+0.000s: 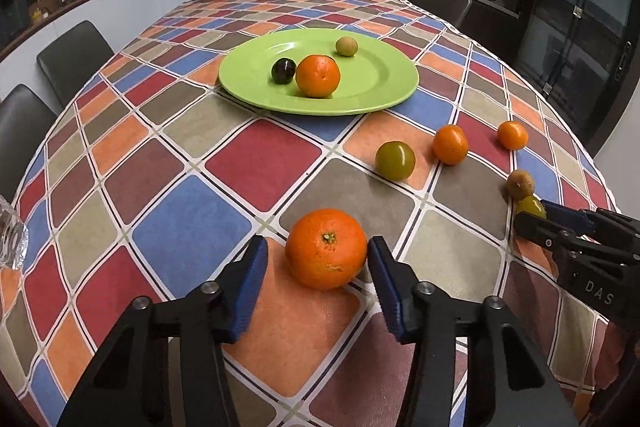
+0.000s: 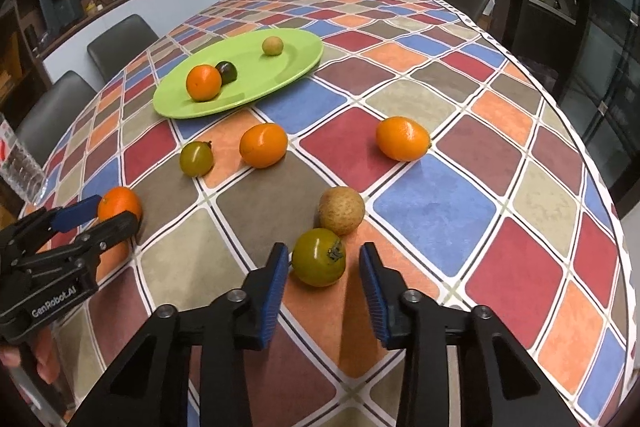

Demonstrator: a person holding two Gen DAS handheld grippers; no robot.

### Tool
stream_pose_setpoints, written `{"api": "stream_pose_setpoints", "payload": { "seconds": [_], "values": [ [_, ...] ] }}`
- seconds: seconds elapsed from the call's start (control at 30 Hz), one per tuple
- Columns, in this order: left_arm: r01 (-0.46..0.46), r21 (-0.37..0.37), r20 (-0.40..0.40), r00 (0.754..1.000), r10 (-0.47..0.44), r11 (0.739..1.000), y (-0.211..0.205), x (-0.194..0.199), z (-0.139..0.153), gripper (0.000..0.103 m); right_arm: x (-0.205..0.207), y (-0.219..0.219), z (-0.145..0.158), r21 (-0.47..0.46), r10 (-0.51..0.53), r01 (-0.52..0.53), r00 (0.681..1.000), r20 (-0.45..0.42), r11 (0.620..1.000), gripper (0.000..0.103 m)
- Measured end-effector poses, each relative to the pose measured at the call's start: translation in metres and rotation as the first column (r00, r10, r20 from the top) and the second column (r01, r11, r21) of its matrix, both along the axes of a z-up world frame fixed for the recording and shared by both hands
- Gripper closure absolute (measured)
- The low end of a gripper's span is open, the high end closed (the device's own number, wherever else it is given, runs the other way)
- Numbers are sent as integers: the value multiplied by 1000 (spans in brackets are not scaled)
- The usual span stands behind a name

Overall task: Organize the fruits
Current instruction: 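Grasp a second orange with the left tool while the right tool grasps a green tomato, then carry the orange and green tomato onto the green plate and open both tools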

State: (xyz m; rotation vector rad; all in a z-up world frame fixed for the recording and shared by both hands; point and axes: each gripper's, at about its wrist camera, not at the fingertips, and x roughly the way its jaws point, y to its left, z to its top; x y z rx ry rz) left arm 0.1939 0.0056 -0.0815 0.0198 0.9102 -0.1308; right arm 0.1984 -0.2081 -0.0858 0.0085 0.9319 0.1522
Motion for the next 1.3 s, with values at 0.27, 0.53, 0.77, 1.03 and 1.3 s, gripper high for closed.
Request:
{"api": "stream_pose_setpoints", "payload": {
  "seconds": [0.27,0.53,0.77,1.03,1.3],
  "values": [
    [10,-8,-5,1000,-10,1000,-2,1,0,62,-2,2,1,-15,13,-13,1000,12,1000,74],
    [25,-6,36,999,-24,1000,-4,-12,16,63,-8,2,12,14,32,-32,999,38,999,75],
    [46,-15,92,995,-45,999,-7,-26,39,63,-18,6,32,54,61,-65,995,80,996,75],
    [66,-12,167,984,-63,998,-10,-38,68,63,-30,13,58,66,107,-118,983,150,991,75],
    [78,2,217,973,-77,997,-12,-40,87,63,-31,18,80,80,135,-154,970,204,985,75]
  ]
}}
